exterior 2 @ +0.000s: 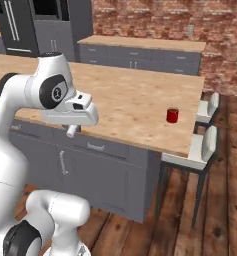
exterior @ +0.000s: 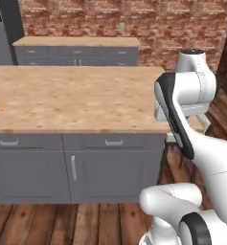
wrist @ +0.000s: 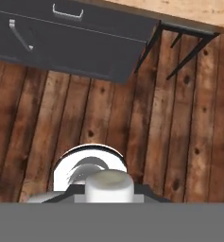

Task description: Pick up the marshmallow and place it in the cup of hot chocolate on the dining counter.

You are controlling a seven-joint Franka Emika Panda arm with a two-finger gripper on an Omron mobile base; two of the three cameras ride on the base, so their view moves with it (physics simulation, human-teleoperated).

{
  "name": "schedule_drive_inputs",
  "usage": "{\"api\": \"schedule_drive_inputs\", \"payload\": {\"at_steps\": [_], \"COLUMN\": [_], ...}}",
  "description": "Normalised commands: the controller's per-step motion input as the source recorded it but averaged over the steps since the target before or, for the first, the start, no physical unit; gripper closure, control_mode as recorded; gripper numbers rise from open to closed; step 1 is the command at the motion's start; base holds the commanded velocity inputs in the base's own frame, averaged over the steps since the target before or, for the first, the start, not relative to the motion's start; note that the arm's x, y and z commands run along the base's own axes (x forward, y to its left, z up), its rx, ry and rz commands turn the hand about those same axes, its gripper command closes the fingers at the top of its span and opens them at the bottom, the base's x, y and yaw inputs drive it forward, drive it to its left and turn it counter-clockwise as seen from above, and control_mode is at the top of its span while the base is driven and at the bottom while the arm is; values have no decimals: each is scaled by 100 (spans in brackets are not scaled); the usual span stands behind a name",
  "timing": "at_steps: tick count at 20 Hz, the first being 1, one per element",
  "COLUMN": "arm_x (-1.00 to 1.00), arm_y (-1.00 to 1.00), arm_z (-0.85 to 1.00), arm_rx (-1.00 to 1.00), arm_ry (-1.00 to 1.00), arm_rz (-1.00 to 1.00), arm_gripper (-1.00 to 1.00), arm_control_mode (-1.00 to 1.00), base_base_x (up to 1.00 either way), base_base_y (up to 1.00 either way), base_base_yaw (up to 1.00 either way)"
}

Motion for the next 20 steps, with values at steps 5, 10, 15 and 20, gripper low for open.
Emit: {"api": "schedule_drive_inputs", "payload": {"at_steps": [5, 10, 15, 20], "arm_x": [0, 0, 0, 0], "arm_y": [0, 0, 0, 0], "arm_z": [0, 0, 0, 0], "arm_rx": [0, 0, 0, 0], "arm_ry": [0, 0, 0, 0], "arm_rz": [0, 0, 0, 0], "arm_gripper": [100, 100, 100, 100], "arm_control_mode": [100, 100, 100, 100], "base_base_x": [-23, -40, -39, -35], "base_base_y": [-100, -100, -100, -100], "base_base_yaw": [61, 48, 50, 43]}}
